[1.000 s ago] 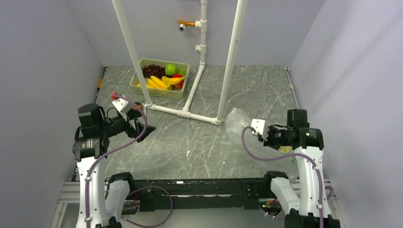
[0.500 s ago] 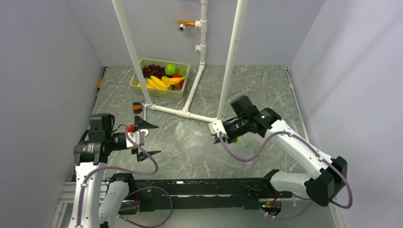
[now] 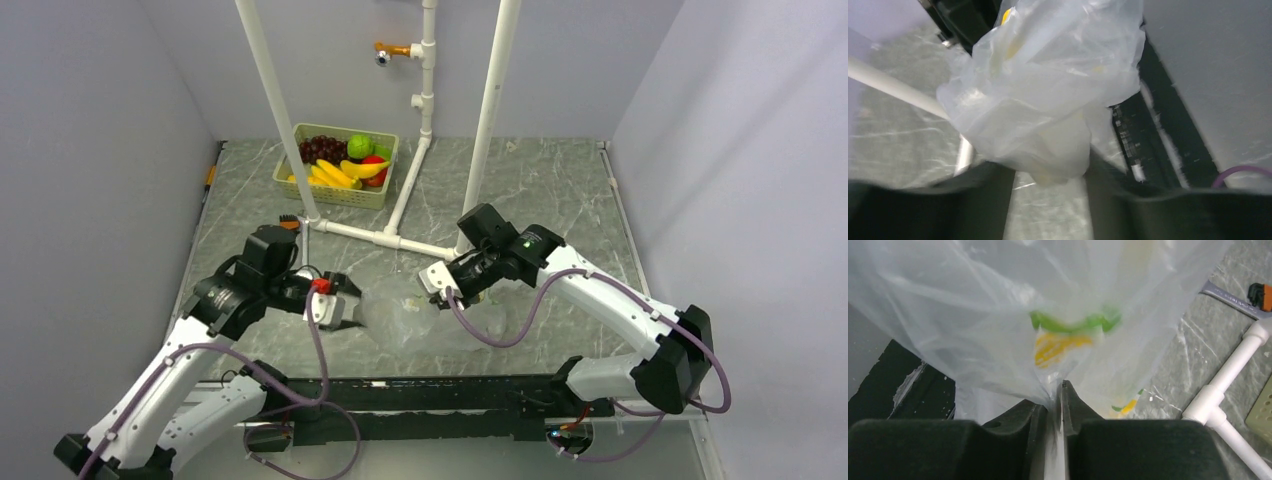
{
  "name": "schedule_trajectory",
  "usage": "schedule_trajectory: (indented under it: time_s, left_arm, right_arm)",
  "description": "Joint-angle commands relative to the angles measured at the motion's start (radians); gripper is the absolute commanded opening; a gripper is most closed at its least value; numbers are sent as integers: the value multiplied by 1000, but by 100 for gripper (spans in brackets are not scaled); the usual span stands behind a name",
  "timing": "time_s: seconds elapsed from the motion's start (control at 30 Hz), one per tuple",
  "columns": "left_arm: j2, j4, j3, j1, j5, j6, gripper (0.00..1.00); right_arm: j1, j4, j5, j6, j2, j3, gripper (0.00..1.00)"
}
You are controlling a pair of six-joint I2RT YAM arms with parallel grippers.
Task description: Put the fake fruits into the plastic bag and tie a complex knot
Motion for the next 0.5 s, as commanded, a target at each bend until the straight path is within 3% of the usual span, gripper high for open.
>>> schedule_trajectory:
  time_s: [0.0,0.07,0.13,0.23,0.47]
  left_arm:
    - [44,57,29,-36,-10,-123,28]
    - [14,142,-5,-36,-20,-244,1]
    - [-48,301,-71,-28,-75,-453,0]
    - [-125,469,-153,13,-153,-724,0]
    - [-110,611,-212,142,-188,-1126,0]
  right_arm:
    - [6,70,-38,-1,-6,47,20]
    - [-6,113,-5,72,-29,34,30]
    - [-31,152,8,158,-66,24,53]
    - [-87,169,31,301,-141,28,96]
    - [-102,267,160,504,-410,-18,100]
